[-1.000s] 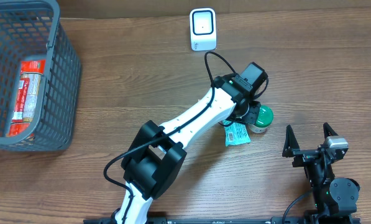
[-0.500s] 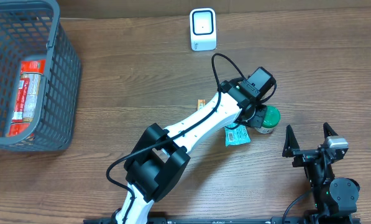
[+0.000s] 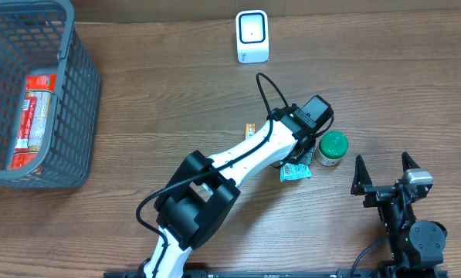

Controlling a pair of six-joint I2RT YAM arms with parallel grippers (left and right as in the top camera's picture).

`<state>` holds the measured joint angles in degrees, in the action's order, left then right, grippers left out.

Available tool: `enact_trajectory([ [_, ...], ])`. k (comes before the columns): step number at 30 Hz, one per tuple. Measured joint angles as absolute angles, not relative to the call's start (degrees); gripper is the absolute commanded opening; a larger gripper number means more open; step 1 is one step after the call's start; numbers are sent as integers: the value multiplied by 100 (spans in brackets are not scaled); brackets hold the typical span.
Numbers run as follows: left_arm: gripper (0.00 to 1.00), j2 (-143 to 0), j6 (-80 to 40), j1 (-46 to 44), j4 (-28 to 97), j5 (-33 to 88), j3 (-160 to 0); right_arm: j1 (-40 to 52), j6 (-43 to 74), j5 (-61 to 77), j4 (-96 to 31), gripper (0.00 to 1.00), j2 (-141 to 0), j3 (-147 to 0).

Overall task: Scan the item barcode
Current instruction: 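Open the left gripper to release the green packet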

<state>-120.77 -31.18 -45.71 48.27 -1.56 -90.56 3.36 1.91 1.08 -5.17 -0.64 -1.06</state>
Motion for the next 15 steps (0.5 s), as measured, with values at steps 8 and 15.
enact_trajectory([
  [8,4,-12079,-2912,-4370,5000,-244,-9054,338,191,106,-517,100,-62,-106],
  [15,4,-12079,-2810,-4324,5002,-242,-9052,336,193,108,-517,100,-64,-106],
])
